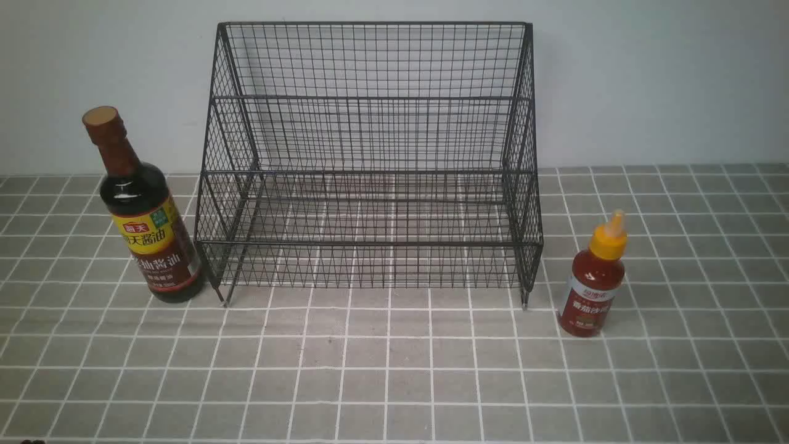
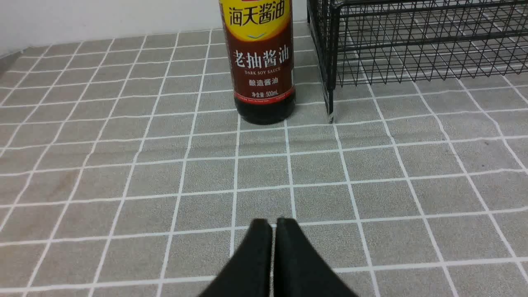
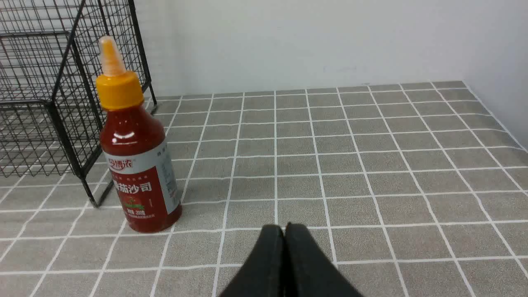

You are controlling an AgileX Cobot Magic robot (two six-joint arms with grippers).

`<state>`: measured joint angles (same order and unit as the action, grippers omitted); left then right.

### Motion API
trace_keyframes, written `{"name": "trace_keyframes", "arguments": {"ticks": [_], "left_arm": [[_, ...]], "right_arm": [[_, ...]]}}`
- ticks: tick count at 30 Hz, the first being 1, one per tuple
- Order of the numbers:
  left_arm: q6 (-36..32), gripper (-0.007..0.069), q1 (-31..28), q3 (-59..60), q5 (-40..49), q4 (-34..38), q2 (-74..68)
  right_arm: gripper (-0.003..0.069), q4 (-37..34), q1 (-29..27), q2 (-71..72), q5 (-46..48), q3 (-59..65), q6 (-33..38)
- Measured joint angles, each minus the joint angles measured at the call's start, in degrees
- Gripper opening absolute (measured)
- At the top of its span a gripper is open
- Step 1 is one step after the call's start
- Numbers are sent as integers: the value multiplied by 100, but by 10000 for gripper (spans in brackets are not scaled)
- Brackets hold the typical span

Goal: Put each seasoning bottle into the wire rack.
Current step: Use the right arm to grab the condiment bottle closest to it

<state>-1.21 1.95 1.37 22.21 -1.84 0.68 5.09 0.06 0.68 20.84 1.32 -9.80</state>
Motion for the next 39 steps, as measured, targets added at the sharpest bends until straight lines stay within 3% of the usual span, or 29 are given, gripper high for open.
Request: {"name": "trace_keyframes", "arguments": {"ticks": [21, 25, 27, 31, 39], "left_arm": [[0, -7, 0, 0, 0, 0, 0], [0, -7, 0, 0, 0, 0, 0], [0, -7, 0, 0, 0, 0, 0], [0, -7, 0, 0, 0, 0, 0], [0, -7, 0, 0, 0, 0, 0]], "right_arm": [[-15, -21, 0, 0, -55, 0, 0], [-15, -450, 17, 0, -710, 29, -46], [-15, -1097, 17, 0, -1566, 31, -262], [-15, -1914, 17, 0, -2349, 31, -540], [-15, -2099, 17, 0, -2724, 36, -546]]}}
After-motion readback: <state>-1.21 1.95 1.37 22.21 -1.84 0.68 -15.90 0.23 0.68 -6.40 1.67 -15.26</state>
